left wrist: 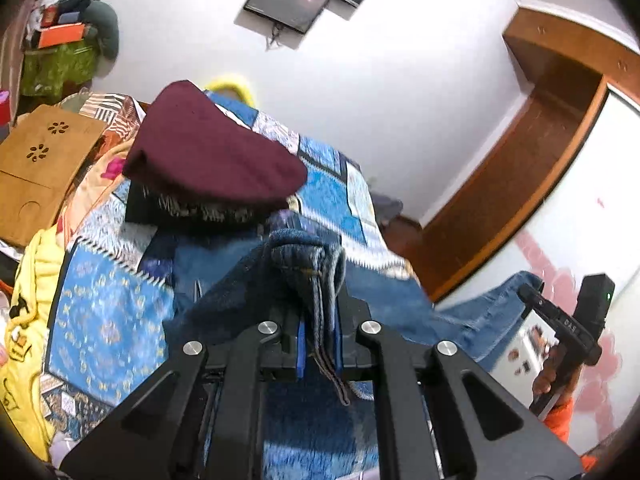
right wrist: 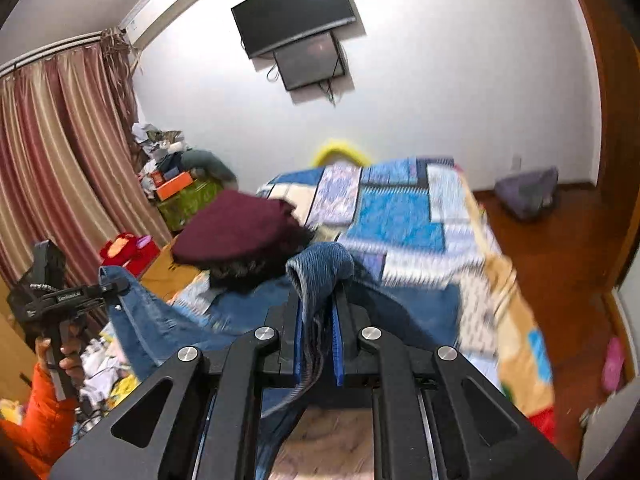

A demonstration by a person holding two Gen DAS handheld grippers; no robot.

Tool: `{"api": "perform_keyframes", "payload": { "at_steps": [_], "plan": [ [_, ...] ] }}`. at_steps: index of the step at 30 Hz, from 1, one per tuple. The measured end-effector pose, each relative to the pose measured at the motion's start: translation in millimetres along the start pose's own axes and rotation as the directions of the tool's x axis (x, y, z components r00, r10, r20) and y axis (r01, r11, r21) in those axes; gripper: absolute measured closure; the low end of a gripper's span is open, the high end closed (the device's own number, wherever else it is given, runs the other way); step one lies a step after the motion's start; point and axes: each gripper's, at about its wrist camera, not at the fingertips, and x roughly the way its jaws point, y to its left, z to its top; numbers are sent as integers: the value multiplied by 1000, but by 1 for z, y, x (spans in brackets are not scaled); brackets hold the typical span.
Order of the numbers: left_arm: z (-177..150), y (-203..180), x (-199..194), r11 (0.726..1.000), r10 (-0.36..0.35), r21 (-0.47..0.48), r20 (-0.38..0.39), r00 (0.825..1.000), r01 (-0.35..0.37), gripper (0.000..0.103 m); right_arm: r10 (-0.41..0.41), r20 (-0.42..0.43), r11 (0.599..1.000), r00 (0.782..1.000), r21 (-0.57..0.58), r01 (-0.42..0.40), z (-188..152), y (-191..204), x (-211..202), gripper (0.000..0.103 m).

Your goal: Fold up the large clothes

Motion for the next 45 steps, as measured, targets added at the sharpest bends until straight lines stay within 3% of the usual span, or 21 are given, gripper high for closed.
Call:
{"api": "perform_keyframes", "payload": {
  "at_steps": [4,7,11,15,20,22,25,28,32,38,42,45],
  "plan": [
    [23,21,28,997,23,-68,13,1000,-22,94,-50,-7,998,999,43,50,16,-22,33,93],
    [33,42,62,992,50,-111,-21,999,-52,94,-77,-52,991,996,106,82,17,-46,70,93],
    [34,62,111,981,137,-126,-87,987,-147,94,-101,-135,983,986,142,120,10,-67,115,93],
    [27,73,162,966,243,-50,-171,955,-255,93,-128,-223,969,966,181,170,-3,-91,158,93],
    [18,89,202,956,284,3,-263,922,-294,91,-141,-308,953,941,217,213,-18,-112,185,92],
    [15,95,213,951,300,25,-308,903,-307,80,-154,-347,948,925,213,237,-22,-116,190,89],
    [11,102,219,946,317,50,-350,882,-320,69,-175,-395,944,902,192,267,-23,-119,194,77],
    [12,100,211,945,324,76,-347,880,-318,57,-232,-374,945,898,134,300,-17,-113,181,68],
    [18,88,187,943,332,112,-296,896,-313,50,-272,-324,951,906,51,304,-8,-97,156,62],
    [18,64,160,952,294,159,-245,924,-261,37,-226,-336,974,914,-49,222,-12,-63,144,50],
    [-3,47,171,946,291,230,-298,909,-227,36,-212,-399,976,892,-133,173,-35,-38,155,50],
    [-26,44,186,936,313,274,-363,878,-220,36,-192,-474,978,859,-164,128,-57,-27,171,50]
  ]
}}
